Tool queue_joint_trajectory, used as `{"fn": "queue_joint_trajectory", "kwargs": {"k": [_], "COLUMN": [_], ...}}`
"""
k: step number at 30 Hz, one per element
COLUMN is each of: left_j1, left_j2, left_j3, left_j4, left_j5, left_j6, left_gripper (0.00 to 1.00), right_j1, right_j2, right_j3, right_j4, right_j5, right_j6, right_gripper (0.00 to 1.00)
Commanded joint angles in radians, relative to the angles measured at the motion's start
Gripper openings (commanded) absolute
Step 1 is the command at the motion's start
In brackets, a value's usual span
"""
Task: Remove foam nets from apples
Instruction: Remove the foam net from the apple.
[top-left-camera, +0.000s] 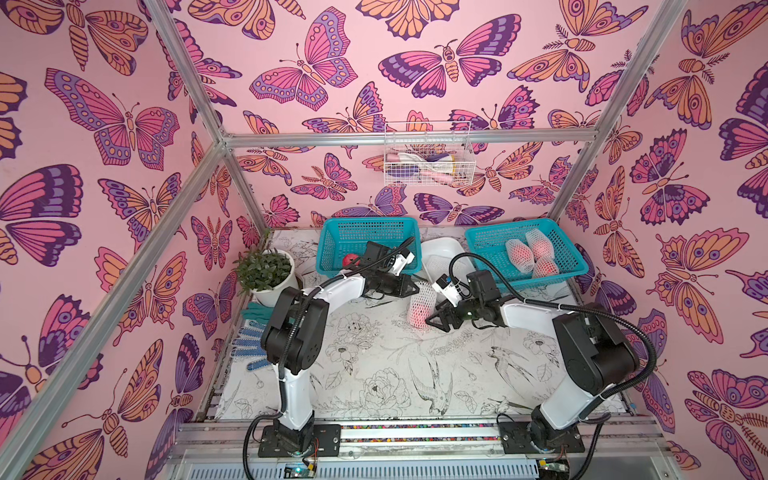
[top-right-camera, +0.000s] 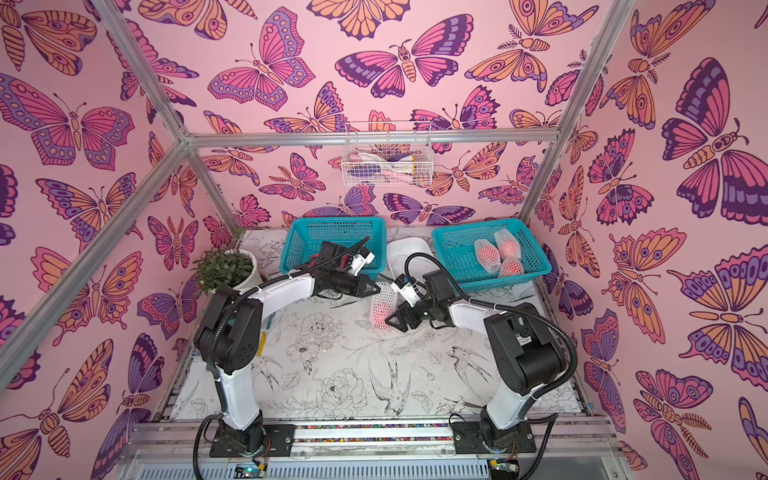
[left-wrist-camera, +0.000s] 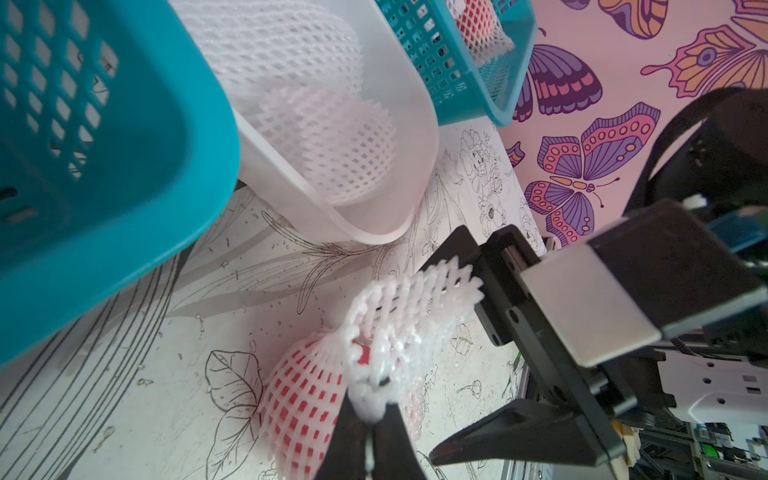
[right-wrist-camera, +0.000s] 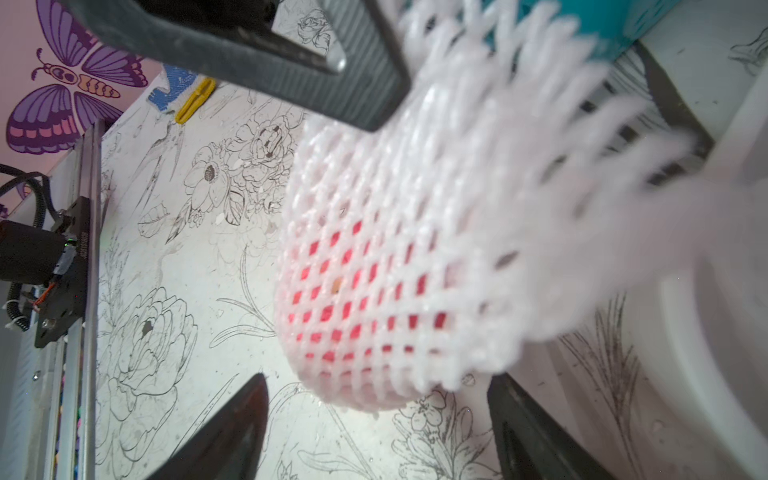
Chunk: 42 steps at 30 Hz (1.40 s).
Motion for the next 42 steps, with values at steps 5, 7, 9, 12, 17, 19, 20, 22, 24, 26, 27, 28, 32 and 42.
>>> {"fn": "queue_joint_trajectory", "kwargs": {"k": [5,7,9,12,17,19,20,22,24,26,27,28,32,42], "left_j1": [0.007,0.007,0.007,0.008,0.009,0.009,0.009,0.009,0.010,0.011,0.012,0.012,0.012,0.013], "left_j2": [0.016,0.019,0.025,0.028,0.035,0.037,0.037,0.039,0.039,0.038,0.039,0.039,0.036,0.002], "left_j3": [0.008,0.010,0.011,0.009,0.006,0.006,0.008,0.010,0.014,0.016,0.017,0.018,0.018,0.003], "left_j4": [0.028,0.027,0.027,0.028,0.027,0.028,0.027,0.029,0.029,0.029,0.028,0.028,0.031,0.034], "left_j5": [0.015,0.018,0.023,0.028,0.034,0.034,0.034,0.037,0.038,0.038,0.041,0.041,0.044,0.037], "left_j6": [-0.022,-0.024,-0.024,-0.026,-0.026,-0.027,-0.027,-0.029,-0.030,-0.031,-0.033,-0.031,-0.036,-0.039], "left_gripper": [0.00,0.00,0.00,0.00,0.00,0.00,0.00,0.00,0.00,0.00,0.00,0.00,0.00,0.00], "right_j1": [0.024,0.029,0.032,0.033,0.033,0.034,0.036,0.039,0.042,0.043,0.043,0.044,0.044,0.046], "right_j2": [0.032,0.053,0.073,0.086,0.099,0.108,0.113,0.121,0.136,0.151,0.157,0.161,0.172,0.145], "right_j3": [0.050,0.077,0.098,0.105,0.105,0.111,0.113,0.116,0.128,0.141,0.145,0.150,0.160,0.158], "right_j4": [0.055,0.037,0.021,0.030,0.081,0.095,0.104,0.119,0.117,0.106,0.103,0.100,0.088,0.077], "right_j5": [-0.062,-0.056,-0.034,-0.003,0.023,0.017,0.017,0.010,-0.001,-0.012,-0.018,-0.021,-0.038,-0.059], "right_j6": [-0.033,-0.037,-0.042,-0.047,-0.031,-0.016,-0.010,-0.004,0.000,0.003,0.004,0.004,0.006,0.029], "right_gripper": [0.89,0.89,0.90,0.91,0.89,0.88,0.86,0.84,0.82,0.78,0.76,0.74,0.64,0.33]}}
